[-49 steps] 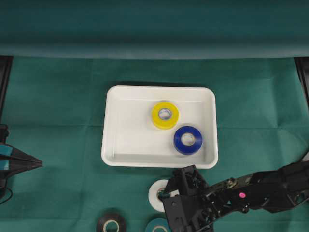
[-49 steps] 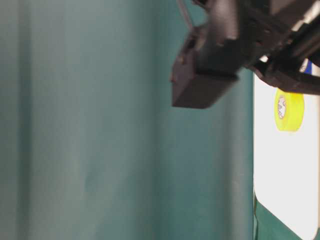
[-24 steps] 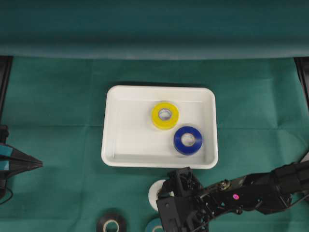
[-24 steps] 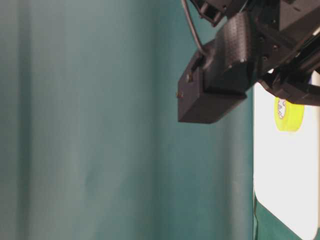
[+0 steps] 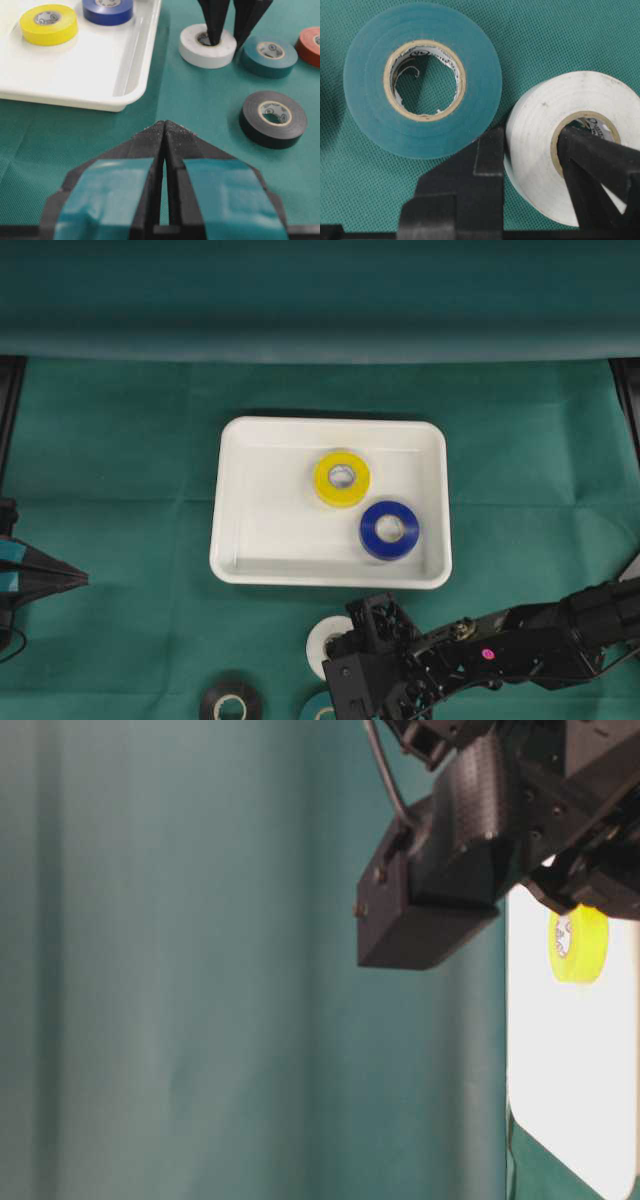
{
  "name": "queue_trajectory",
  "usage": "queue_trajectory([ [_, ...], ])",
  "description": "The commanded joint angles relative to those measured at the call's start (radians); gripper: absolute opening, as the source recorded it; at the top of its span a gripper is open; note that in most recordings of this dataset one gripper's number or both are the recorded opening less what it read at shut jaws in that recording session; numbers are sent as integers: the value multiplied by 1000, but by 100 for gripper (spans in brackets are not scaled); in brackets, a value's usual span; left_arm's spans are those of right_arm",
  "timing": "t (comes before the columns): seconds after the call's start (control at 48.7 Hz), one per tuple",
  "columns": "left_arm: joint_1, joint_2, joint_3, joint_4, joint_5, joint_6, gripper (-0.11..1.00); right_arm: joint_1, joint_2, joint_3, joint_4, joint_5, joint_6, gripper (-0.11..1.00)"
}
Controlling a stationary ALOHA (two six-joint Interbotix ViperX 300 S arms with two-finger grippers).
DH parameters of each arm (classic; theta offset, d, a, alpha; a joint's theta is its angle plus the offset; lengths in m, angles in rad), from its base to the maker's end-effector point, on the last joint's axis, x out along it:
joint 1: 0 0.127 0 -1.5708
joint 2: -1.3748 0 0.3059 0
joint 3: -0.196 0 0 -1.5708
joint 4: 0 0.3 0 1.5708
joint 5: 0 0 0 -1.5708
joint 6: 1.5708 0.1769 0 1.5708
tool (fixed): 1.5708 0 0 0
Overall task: Put the tape into the white case with the right arm.
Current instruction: 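Lift the white roll with the right gripper toward the tray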
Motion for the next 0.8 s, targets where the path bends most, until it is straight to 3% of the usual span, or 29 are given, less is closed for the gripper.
queue_trajectory([
  [0.0, 2, 9, -11, 0, -9, -2, 0, -11, -5, -12, -2, 6, -2, 3],
  [0.287, 2, 8, -12, 0, -9, -2, 0, -11, -31, -15, -2, 15, -3, 3],
  [0.554, 2, 8, -12, 0, -9, -2, 0, -9, -143, -20, -2, 123, -3, 3],
  [0.78, 2, 8, -12, 0, -9, -2, 0, -11, -147, -21, -2, 144, -3, 3],
])
